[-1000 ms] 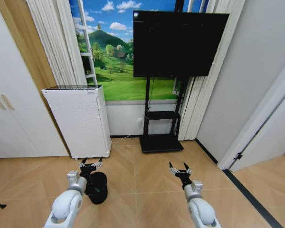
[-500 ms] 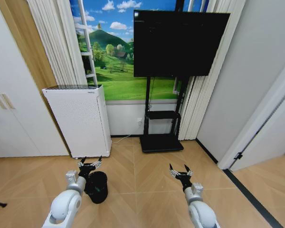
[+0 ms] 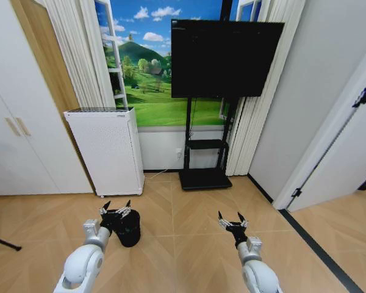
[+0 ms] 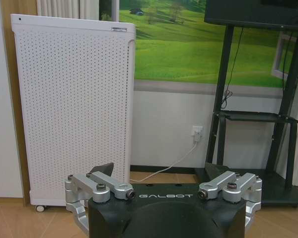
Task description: Pick up the trash bin and place the garbage on the floor into it.
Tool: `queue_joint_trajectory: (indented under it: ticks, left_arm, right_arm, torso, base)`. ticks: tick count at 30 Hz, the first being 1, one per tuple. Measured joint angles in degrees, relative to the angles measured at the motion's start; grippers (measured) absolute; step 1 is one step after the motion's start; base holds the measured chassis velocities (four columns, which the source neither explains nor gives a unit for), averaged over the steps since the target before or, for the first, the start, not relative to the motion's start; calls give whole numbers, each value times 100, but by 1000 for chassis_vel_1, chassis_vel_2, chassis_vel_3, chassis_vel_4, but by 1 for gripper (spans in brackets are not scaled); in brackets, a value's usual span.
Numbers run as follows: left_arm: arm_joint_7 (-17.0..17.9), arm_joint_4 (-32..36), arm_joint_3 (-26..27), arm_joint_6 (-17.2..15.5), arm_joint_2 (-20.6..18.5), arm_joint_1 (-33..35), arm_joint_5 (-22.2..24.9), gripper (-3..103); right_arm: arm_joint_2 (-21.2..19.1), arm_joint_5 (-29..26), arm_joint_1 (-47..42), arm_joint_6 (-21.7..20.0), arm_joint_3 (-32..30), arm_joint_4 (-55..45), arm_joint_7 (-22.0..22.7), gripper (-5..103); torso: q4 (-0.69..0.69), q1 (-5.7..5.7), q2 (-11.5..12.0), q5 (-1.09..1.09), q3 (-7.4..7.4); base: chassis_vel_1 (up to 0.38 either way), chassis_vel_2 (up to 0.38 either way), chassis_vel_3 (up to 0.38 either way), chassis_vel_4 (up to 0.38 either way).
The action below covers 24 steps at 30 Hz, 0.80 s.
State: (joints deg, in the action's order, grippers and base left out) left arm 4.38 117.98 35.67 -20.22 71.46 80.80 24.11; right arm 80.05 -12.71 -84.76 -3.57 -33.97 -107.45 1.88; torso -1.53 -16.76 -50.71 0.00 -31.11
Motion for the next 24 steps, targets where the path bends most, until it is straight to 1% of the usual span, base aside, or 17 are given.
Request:
queue_joint_trajectory:
  ticks: [2, 3, 7, 8, 10, 11, 12, 13, 15, 16, 21, 22, 23, 24]
  left_arm:
    - [7, 12, -1, -1, -3, -6, 4, 100]
    - [20, 16, -11, -14, 0, -9, 10, 100]
    - [34, 34, -33, -31, 15, -7, 11, 100]
    - [38, 43, -43, -45, 36, 1, 10, 100]
    - [40, 42, -47, -46, 42, 4, 7, 100]
    - [44, 42, -49, -47, 48, 5, 1, 100]
    - [44, 41, -53, -47, 52, 6, -3, 100]
    - [69, 28, -56, -52, 65, 9, -10, 100]
    - [76, 26, -62, -55, 71, 12, -10, 100]
    - [113, 26, -67, -55, 81, 19, -12, 100]
    - [132, 28, -75, -55, 84, 26, -12, 100]
    - [211, 37, -83, -55, 87, 46, -4, 100]
    - [285, 37, -90, -43, 88, 69, 11, 100]
    - [285, 37, -90, -43, 88, 69, 11, 100]
  right_arm:
    - [-1, -3, -4, 7, -18, -5, -7, 100]
    - [-5, -8, -5, 13, -35, -7, -17, 100]
    - [-32, -25, -7, 20, -57, -5, -31, 100]
    - [-48, -38, 0, 29, -71, 13, -36, 100]
    - [-56, -43, 5, 30, -72, 23, -37, 100]
    - [-66, -51, 13, 30, -71, 42, -39, 100]
    - [-75, -58, 17, 32, -71, 58, -40, 100]
    - [-91, -77, 33, 52, -62, 90, -52, 100]
    - [-101, -99, 43, 85, -64, 112, -70, 100]
    - [-112, -121, 59, 142, -52, 154, -117, 100]
    - [-117, -132, 61, 163, -53, 170, -140, 100]
    - [-137, -180, 65, 197, -50, 192, -198, 100]
    - [-152, -253, 67, 199, -50, 194, -233, 100]
    - [-152, -253, 67, 199, -50, 194, -233, 100]
  torso:
    - [-1, 2, 0, 1, 2]
    - [1, 2, 1, -4, 3]
    - [0, 2, 4, 1, 3]
    - [1, 5, 3, -6, 6]
    - [1, 3, 4, -6, 4]
    - [1, 4, 6, 2, 4]
    - [-2, 5, 5, 8, 5]
    - [1, 5, 5, -7, 6]
    - [1, 5, 6, -10, 6]
    - [2, 5, 9, 4, 5]
    - [-1, 5, 8, 9, 6]
    - [0, 6, 7, -2, 7]
    - [2, 8, 7, -6, 8]
    - [2, 8, 7, -6, 8]
  base:
    - [311, -278, -338, 309]
    - [340, -332, -338, 309]
    - [360, -349, -341, 358]
    - [343, -389, -380, 380]
    - [391, -389, -401, 386]
    - [391, -368, -401, 386]
    - [364, -368, -367, 346]
    - [343, -376, -367, 356]
    - [343, -372, -363, 356]
    - [373, -368, -359, 362]
    - [338, -333, -323, 324]
    - [213, -244, -243, 197]
    - [125, -166, -236, 197]
    - [125, -166, -236, 197]
